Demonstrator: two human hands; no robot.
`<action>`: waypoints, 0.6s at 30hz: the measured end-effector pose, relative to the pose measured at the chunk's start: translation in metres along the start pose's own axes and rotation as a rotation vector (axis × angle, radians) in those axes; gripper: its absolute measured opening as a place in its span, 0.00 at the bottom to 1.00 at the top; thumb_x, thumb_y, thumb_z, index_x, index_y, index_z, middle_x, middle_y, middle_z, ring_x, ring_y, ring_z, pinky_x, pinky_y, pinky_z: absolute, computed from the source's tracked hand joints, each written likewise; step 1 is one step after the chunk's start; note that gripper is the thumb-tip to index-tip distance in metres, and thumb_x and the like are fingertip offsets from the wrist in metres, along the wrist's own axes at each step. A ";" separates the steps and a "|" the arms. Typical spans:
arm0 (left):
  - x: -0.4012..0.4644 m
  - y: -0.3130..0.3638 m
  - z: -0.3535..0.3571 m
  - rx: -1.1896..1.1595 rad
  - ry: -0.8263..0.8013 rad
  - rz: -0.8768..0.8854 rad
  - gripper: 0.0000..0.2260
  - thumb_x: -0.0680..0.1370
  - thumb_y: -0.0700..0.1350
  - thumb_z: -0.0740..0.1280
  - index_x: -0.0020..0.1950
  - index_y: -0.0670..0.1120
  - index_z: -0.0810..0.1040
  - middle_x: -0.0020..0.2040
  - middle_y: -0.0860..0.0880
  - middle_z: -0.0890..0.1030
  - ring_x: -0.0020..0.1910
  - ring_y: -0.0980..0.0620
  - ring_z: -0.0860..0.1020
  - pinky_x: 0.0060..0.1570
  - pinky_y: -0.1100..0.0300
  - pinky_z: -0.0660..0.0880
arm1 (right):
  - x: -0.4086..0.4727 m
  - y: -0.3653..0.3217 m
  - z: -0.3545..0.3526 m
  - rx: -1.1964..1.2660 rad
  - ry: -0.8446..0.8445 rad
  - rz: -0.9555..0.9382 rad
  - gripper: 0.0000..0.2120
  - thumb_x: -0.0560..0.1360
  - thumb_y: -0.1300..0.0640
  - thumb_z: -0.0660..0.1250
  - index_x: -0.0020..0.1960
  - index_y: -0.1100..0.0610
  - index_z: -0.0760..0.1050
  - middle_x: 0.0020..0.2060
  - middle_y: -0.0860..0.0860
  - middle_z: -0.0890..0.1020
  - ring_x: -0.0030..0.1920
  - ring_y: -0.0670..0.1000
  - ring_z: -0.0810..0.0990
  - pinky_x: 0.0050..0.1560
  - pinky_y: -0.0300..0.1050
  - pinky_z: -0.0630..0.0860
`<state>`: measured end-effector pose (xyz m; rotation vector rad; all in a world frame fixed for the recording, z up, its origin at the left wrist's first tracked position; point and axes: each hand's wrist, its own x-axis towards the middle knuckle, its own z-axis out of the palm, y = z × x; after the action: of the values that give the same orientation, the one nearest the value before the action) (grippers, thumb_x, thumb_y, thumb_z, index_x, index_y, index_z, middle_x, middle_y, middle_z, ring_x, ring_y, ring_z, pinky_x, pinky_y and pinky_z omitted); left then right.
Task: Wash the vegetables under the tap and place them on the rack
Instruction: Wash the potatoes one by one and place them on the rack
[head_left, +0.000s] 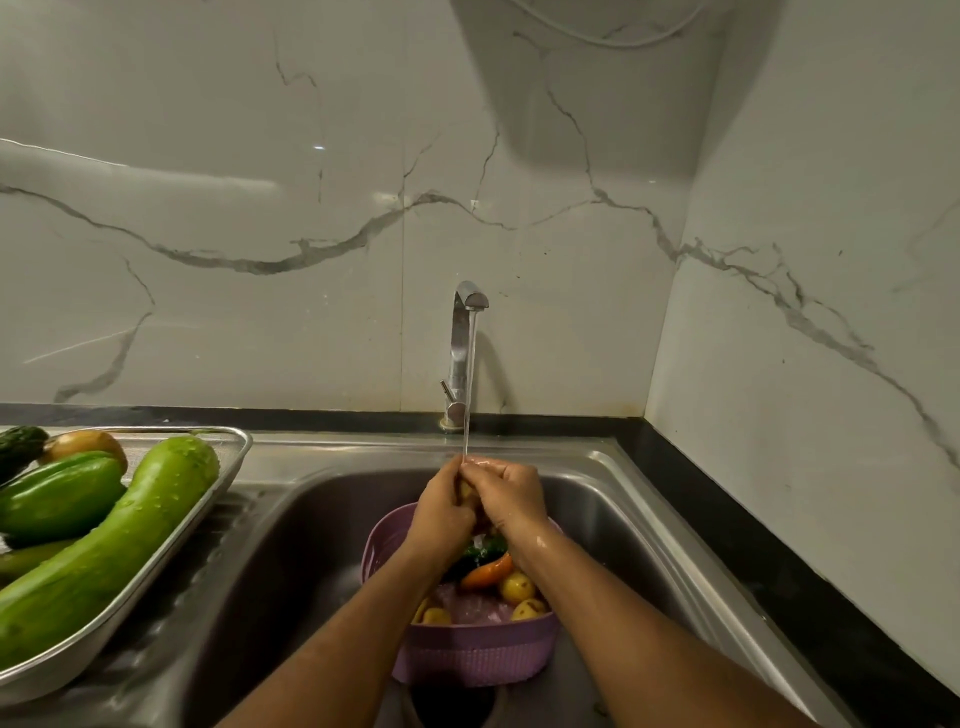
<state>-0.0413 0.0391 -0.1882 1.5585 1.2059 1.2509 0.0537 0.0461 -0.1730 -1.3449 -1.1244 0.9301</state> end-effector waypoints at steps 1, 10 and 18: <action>-0.001 0.001 0.000 -0.013 0.014 0.003 0.23 0.81 0.30 0.63 0.74 0.48 0.69 0.66 0.47 0.78 0.62 0.48 0.80 0.59 0.50 0.82 | -0.001 -0.001 0.000 -0.040 0.040 -0.038 0.03 0.78 0.53 0.73 0.49 0.50 0.86 0.39 0.43 0.86 0.44 0.43 0.85 0.38 0.33 0.77; -0.006 0.005 -0.012 -0.163 0.128 -0.101 0.32 0.81 0.35 0.67 0.81 0.54 0.61 0.69 0.44 0.76 0.64 0.46 0.79 0.57 0.46 0.83 | 0.001 -0.011 0.003 -0.081 -0.128 -0.006 0.08 0.82 0.50 0.67 0.55 0.52 0.84 0.45 0.51 0.86 0.48 0.50 0.85 0.48 0.46 0.85; -0.004 0.002 -0.010 -0.178 0.031 -0.049 0.33 0.80 0.36 0.70 0.80 0.55 0.61 0.67 0.45 0.79 0.62 0.48 0.82 0.54 0.54 0.83 | 0.003 -0.012 -0.010 0.063 -0.006 0.066 0.07 0.74 0.50 0.78 0.47 0.51 0.85 0.39 0.50 0.87 0.43 0.51 0.86 0.39 0.46 0.82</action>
<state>-0.0513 0.0345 -0.1849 1.3775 1.1135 1.3177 0.0629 0.0461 -0.1602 -1.3349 -1.0527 1.0102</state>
